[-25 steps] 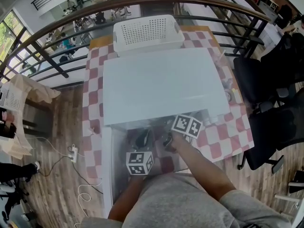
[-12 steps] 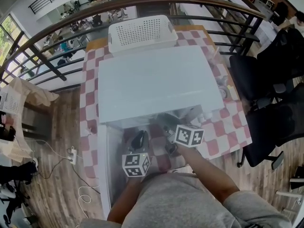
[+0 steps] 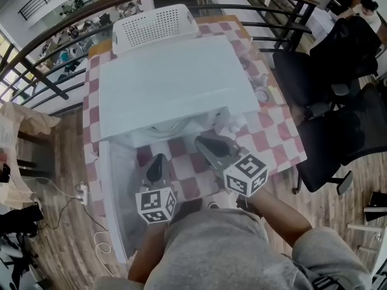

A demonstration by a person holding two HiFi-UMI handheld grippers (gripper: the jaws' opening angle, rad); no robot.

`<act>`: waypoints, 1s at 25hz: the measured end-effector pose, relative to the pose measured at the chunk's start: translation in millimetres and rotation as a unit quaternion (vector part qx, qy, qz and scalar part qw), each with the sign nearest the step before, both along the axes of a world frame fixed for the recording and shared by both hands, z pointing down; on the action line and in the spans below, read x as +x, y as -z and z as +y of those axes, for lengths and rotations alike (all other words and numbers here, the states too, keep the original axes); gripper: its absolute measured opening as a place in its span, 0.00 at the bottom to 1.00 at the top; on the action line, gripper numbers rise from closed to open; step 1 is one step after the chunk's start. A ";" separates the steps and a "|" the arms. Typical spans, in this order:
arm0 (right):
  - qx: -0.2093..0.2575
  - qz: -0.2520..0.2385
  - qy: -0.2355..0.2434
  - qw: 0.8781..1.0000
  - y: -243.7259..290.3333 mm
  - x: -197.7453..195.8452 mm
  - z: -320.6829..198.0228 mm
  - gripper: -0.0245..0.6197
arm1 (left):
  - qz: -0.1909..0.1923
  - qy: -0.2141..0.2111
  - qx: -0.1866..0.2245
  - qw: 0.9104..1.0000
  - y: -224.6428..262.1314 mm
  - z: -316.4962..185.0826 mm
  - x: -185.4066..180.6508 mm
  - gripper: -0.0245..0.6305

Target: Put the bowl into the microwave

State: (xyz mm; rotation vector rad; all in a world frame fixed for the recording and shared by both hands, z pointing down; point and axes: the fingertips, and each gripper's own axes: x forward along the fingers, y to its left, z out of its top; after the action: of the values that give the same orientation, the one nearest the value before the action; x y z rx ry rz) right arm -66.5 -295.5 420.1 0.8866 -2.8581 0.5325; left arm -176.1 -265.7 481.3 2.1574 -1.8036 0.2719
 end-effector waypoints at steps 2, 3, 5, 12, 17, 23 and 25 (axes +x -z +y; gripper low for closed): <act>0.013 0.001 0.004 1.000 11.3 13.7 12.4 0.04 | -0.001 -0.007 0.007 1.000 9.1 10.4 10.7 0.06; 0.019 0.004 0.006 1.000 15.5 20.1 19.9 0.04 | 0.000 -0.008 0.010 1.000 13.5 16.5 15.2 0.06; 0.031 0.016 0.009 0.999 22.1 33.1 36.1 0.04 | 0.002 -0.008 0.017 1.000 22.9 29.6 23.2 0.06; 0.050 0.049 -0.001 0.998 34.7 73.5 97.3 0.04 | 0.005 -0.015 0.040 0.999 51.5 82.8 50.5 0.06; 0.051 0.052 -0.007 0.997 34.7 93.8 138.9 0.04 | -0.002 -0.020 0.051 0.998 68.1 125.5 70.0 0.06; 0.049 0.051 -0.011 0.997 30.4 113.2 180.0 0.04 | -0.002 -0.027 0.062 0.998 81.1 170.7 88.7 0.06; 0.050 0.049 -0.007 0.998 29.7 115.4 189.9 0.04 | -0.002 -0.022 0.065 0.998 82.8 180.5 90.6 0.06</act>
State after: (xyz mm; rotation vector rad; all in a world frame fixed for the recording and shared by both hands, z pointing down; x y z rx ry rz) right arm 48.9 -105.5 390.4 0.9229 -2.8129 0.3389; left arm -85.5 -85.2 398.5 2.2889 -1.8229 0.1734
